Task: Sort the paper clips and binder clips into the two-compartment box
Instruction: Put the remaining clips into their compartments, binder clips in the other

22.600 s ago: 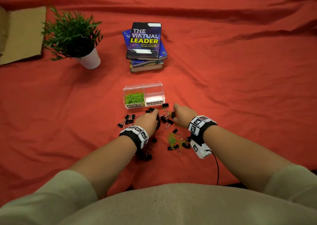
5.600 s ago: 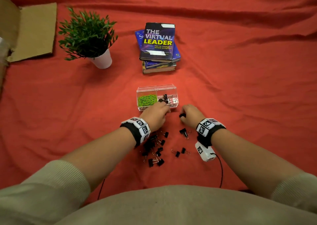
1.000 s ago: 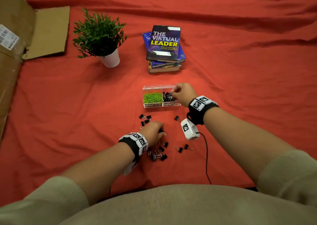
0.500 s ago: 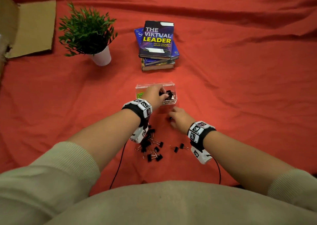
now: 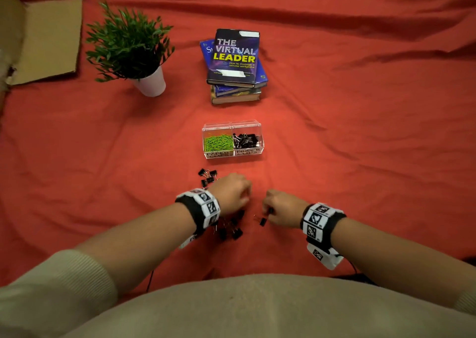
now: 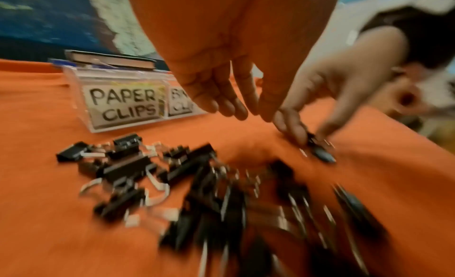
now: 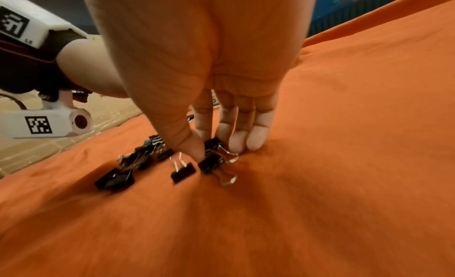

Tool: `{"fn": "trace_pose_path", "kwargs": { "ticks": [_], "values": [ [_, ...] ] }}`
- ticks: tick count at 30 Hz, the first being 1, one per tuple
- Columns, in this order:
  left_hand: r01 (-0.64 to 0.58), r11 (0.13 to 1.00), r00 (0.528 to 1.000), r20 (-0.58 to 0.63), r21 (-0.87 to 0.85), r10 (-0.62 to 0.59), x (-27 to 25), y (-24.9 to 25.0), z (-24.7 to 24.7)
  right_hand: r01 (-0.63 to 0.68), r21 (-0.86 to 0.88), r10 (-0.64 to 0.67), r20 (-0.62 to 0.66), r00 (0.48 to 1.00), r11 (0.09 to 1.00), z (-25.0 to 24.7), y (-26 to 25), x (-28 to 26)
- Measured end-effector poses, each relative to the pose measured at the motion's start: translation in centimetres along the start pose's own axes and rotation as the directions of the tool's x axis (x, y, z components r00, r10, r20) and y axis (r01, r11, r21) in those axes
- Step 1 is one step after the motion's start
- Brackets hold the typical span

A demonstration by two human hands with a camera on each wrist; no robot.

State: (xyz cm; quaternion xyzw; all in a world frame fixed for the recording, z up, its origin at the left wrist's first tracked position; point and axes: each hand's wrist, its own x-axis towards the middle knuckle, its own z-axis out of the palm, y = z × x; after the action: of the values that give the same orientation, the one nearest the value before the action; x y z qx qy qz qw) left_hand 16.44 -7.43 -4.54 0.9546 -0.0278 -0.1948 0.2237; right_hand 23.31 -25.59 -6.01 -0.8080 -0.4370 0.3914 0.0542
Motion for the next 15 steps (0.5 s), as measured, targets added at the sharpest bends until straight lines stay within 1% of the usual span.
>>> {"fn": "trace_pose_path", "kwargs": {
  "ticks": [1, 3, 7, 11, 15],
  "values": [
    [-0.017, 0.999, 0.998, 0.058, 0.038, 0.015, -0.7, 0.1, 0.8, -0.004, -0.015, 0.004, -0.003, 1.000, 1.000, 0.3, -0.1, -0.2],
    [-0.040, 0.996, 0.992, 0.123, 0.077, 0.030, -1.7, 0.2, 2.0, -0.011, -0.030, 0.010, -0.024, 1.000, 0.999, 0.7, -0.4, -0.4],
    [-0.040, 0.994, 0.987, 0.158, 0.102, 0.023, -2.4, 0.4, 3.2, 0.008, -0.049, -0.010, -0.043, 0.999, 0.999, 1.4, -0.7, -0.7],
    [-0.037, 0.990, 0.990, 0.140, 0.138, 0.018, -2.6, 0.5, 3.2, 0.035, -0.031, -0.037, -0.052, 0.998, 0.999, 1.9, -0.5, -0.8],
    [0.013, 0.997, 0.997, 0.074, 0.076, -0.019, -3.1, -0.1, 3.1, 0.037, 0.058, -0.030, -0.113, 0.993, 0.998, 1.4, -0.9, -0.6]
  ]
}}
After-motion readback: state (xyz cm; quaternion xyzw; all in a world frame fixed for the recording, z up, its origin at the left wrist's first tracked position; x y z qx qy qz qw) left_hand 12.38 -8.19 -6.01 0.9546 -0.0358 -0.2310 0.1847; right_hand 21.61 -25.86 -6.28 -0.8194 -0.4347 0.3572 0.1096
